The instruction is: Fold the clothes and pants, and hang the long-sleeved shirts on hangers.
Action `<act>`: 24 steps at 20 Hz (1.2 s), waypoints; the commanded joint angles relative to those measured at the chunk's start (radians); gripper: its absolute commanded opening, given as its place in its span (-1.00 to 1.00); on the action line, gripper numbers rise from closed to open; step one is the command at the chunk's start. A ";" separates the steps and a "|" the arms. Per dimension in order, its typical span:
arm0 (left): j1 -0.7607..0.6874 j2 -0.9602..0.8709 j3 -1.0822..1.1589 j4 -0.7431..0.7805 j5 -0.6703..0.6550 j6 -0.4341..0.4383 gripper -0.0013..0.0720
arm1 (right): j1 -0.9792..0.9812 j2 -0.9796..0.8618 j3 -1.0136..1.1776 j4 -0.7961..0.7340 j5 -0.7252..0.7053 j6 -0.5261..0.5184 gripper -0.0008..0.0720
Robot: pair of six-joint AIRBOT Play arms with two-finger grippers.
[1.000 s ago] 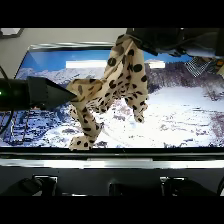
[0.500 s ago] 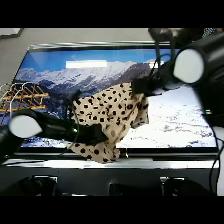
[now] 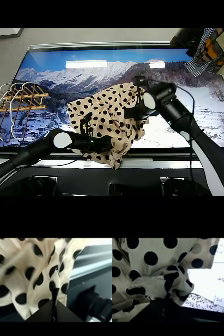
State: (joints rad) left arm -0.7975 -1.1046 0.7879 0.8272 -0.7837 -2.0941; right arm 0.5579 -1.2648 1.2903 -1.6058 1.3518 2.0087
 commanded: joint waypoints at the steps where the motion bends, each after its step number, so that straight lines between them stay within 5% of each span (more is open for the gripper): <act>1: -0.012 -0.077 -0.013 -0.030 0.040 0.004 -0.90 | 0.001 0.000 -0.116 0.029 -0.054 0.056 -0.91; 5: -0.035 -0.105 -0.013 -0.050 0.065 0.029 -0.90 | 0.001 0.001 -0.135 0.032 -0.097 0.093 -0.90; 6: -0.036 -0.104 -0.013 -0.062 0.071 0.031 -0.85 | 0.001 0.001 -0.135 0.032 -0.104 0.111 -0.73; 8: -0.036 -0.104 -0.009 -0.066 0.071 0.031 -0.60 | 0.001 0.003 -0.133 0.065 -0.085 0.128 0.11; 9: -0.036 -0.104 -0.009 -0.066 0.071 0.030 -0.60 | 0.001 0.011 -0.130 0.089 -0.044 0.126 0.37; 13: -0.036 -0.104 -0.009 -0.066 0.071 0.031 -0.63 | 0.001 0.188 -0.130 0.021 0.206 0.090 0.40; 16: -0.036 -0.104 -0.009 -0.066 0.076 0.056 -0.63 | 0.000 0.396 -0.216 -0.010 0.300 0.251 0.39; 19: -0.037 -0.105 -0.009 -0.065 0.079 0.056 -0.63 | 0.001 0.552 -0.436 0.246 0.120 0.544 0.40; 22: -0.037 -0.105 -0.009 -0.065 0.078 0.056 -0.63 | 0.002 0.575 -0.641 0.514 -0.120 0.618 0.55; 24: -0.037 -0.104 -0.009 -0.065 0.078 0.056 -0.63 | 0.001 0.575 -0.703 0.520 -0.215 0.647 0.55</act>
State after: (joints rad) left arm -0.8341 -1.2083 0.7780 0.7612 -0.7063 -2.0407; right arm 0.5587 -0.7216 0.7143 -1.2301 1.3163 2.5488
